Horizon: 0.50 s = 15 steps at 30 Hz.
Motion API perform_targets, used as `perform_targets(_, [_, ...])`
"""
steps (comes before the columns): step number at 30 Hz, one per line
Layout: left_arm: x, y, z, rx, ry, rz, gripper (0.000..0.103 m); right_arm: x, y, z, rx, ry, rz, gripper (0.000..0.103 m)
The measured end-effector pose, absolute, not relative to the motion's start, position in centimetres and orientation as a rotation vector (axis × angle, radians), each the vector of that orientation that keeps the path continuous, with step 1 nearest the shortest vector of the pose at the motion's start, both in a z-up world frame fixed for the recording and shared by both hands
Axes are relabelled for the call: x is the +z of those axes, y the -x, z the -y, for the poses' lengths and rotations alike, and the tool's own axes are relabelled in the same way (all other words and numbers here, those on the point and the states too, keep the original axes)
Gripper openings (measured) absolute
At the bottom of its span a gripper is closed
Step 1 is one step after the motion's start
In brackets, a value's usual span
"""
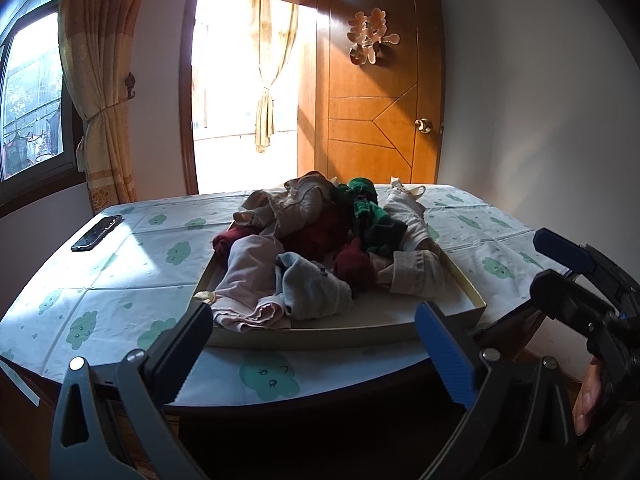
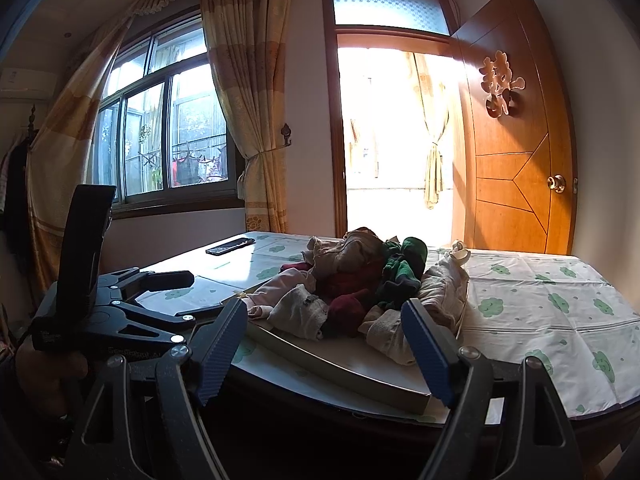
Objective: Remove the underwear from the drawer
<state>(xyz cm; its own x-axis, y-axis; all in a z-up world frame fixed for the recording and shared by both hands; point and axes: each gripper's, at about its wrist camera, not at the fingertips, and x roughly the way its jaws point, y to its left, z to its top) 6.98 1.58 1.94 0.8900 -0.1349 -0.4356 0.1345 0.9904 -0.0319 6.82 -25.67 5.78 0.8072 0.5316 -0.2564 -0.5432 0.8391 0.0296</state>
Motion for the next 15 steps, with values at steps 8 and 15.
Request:
perform_targets(8, [1.78,-6.69,-1.61,-0.161,0.004,-0.441,0.103,5.45,-6.72,25.4,0.586,0.044,-0.27,0.081])
perform_targets(15, [1.79,-6.48,-1.55,-0.159,-0.006,-0.427,0.103,5.19,-6.61,25.05,0.595,0.05,-0.276,0.081])
